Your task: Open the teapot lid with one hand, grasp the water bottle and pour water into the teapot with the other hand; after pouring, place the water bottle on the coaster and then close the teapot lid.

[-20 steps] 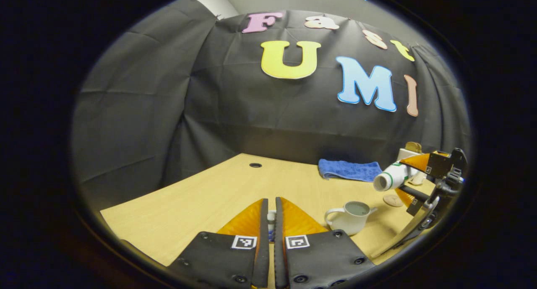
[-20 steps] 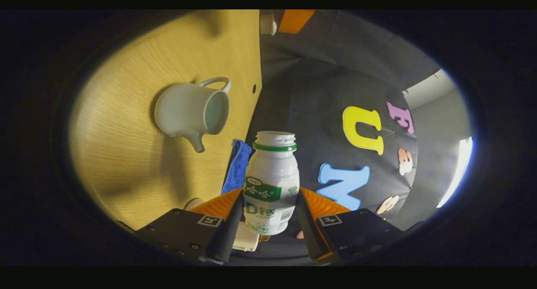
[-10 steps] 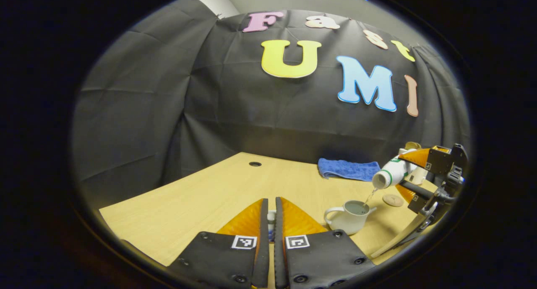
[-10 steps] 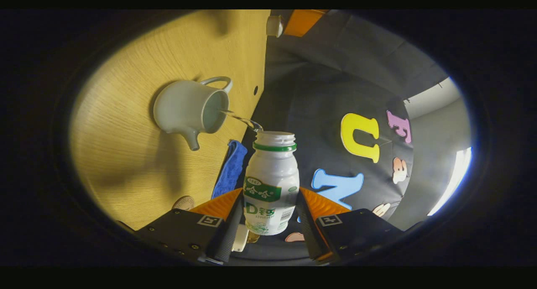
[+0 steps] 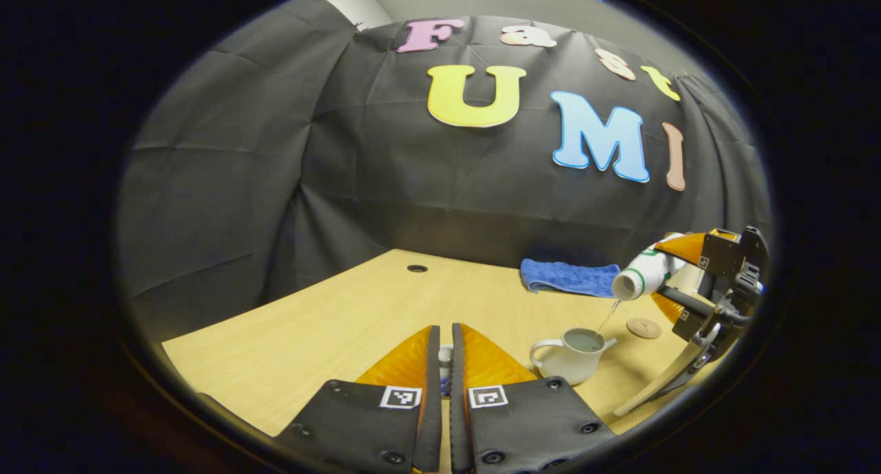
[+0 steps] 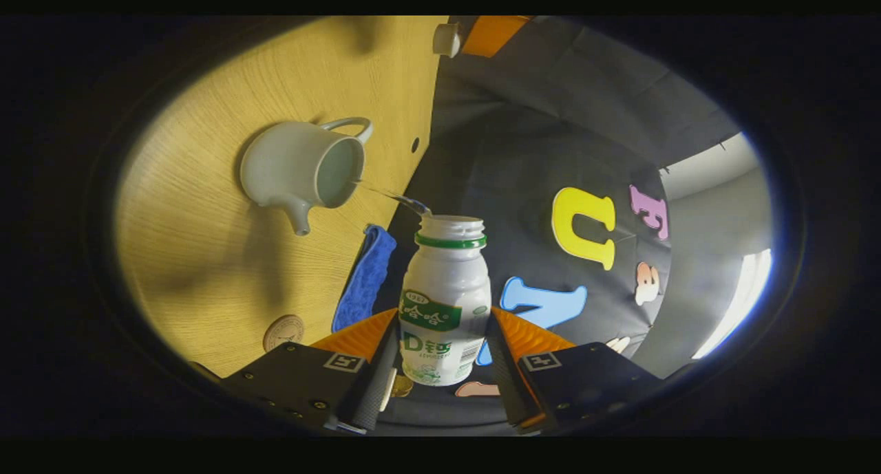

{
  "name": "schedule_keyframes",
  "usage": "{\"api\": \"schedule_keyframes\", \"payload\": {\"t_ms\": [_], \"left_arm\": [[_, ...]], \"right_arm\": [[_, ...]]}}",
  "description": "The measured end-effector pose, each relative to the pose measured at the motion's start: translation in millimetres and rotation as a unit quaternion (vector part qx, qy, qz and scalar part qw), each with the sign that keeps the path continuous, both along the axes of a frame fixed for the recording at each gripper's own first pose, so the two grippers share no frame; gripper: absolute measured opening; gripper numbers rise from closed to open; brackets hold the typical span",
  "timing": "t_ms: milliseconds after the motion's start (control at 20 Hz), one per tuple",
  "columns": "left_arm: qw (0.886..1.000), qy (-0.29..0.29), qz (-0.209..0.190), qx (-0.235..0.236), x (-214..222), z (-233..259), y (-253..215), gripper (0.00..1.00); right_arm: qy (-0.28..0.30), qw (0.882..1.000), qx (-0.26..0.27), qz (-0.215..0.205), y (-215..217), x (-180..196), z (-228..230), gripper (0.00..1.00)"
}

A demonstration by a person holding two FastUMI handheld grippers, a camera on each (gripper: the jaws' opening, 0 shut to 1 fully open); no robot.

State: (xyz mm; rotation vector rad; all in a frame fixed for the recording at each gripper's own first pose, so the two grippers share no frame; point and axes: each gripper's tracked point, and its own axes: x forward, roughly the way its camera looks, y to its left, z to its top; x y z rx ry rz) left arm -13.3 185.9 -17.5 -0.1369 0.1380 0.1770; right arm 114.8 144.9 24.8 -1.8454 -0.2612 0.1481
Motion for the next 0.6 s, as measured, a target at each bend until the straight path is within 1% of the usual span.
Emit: {"api": "schedule_keyframes", "payload": {"t_ms": [50, 100, 150, 600], "left_arm": [[1.000, 0.001, 0.000, 0.000, 0.0, -0.2, -0.2, 0.11], [1.000, 0.001, 0.000, 0.000, 0.0, -0.8, -0.2, 0.11], [1.000, 0.001, 0.000, -0.001, 0.7, -0.9, -0.6, 0.11], [1.000, 0.002, -0.002, 0.000, 1.6, -1.0, -1.8, 0.11]], "right_arm": [[-0.001, 1.000, -0.001, 0.000, -0.8, 0.0, 0.2, 0.67], [-0.002, 1.000, -0.002, 0.000, -0.5, 0.4, 1.0, 0.65], [-0.004, 1.000, -0.003, 0.001, -0.3, 0.7, 1.4, 0.67], [-0.016, 1.000, -0.013, 0.007, 2.3, 0.3, 2.3, 0.67]]}}
